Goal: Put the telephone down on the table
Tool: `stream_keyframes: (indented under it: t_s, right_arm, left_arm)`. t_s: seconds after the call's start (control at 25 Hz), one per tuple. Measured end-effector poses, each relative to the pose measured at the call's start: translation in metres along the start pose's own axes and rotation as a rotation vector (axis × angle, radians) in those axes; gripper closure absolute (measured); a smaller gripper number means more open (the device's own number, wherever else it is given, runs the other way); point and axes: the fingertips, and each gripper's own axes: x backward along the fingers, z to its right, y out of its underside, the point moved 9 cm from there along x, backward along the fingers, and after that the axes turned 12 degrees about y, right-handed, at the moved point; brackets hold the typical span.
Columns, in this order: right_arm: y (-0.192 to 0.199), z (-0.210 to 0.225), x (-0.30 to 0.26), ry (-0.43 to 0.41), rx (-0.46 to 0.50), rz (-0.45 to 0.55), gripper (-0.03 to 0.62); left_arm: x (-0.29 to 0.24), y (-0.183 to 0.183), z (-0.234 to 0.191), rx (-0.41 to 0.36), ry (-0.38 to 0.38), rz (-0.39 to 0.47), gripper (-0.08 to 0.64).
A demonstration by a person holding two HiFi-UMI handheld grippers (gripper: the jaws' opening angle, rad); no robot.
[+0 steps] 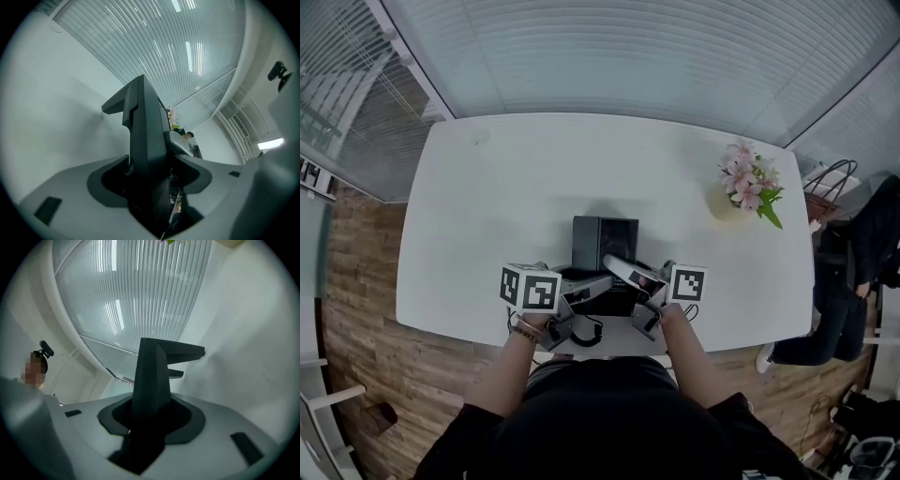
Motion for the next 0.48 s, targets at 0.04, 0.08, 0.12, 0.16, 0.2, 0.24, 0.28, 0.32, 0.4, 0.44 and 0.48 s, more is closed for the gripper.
stream_keyframes:
  t_s: [0.04,0.08,0.12,0.16,0.2,0.24,0.28,0.32,0.4,0.44,0.48]
  right_arm:
    - [0.0002,-0.0001,0.0001,0.001,0.006,-0.005,0.43]
    - [0.0001,-0.0003,0.0,0.003,0.012,-0.009,0.43]
    - [-0.0005,-0.0005,-0.0002,0.007,0.016,-0.012,0.43]
    - [-0.0013,-0.0004,-0.0004,0.012,0.018,-0.014,0.43]
    - [-0.0023,-0.0001,-0.0004,0.018,0.019,-0.015,0.43]
    - [-0.0034,0.0002,-0.0004,0.023,0.022,-0.016,0.43]
    - [-0.0042,0.0004,-0.0006,0.028,0.024,-0.019,0.43]
    - [-0.0046,0.0005,-0.0012,0.033,0.023,-0.022,0.43]
    - [-0.0039,0.0006,-0.0022,0.048,0.019,-0.029,0.43]
    - [-0.0034,0.0005,-0.0023,0.056,0.022,-0.032,0.43]
    - [-0.0033,0.0003,-0.0024,0.064,0.03,-0.037,0.43]
  left_arm:
    - [0.0007,0.0007,0.0004,-0.004,-0.008,0.0,0.268]
    - [0.0019,0.0011,0.001,-0.01,-0.018,0.001,0.262]
    - [0.0035,0.001,0.0016,-0.02,-0.032,0.002,0.256]
    - [0.0051,0.0005,0.0021,-0.03,-0.046,0.004,0.253]
    - [0.0065,-0.0002,0.0024,-0.039,-0.061,0.005,0.253]
    - [0.0074,-0.0009,0.0025,-0.046,-0.074,0.004,0.253]
    - [0.0078,-0.0015,0.0026,-0.051,-0.085,0.004,0.253]
    - [0.0081,-0.0016,0.0025,-0.054,-0.093,0.006,0.253]
    - [0.0088,-0.0004,0.0016,-0.052,-0.1,0.012,0.25]
    - [0.0092,0.0003,0.001,-0.051,-0.102,0.014,0.25]
    - [0.0096,0.0007,0.0006,-0.053,-0.106,0.013,0.247]
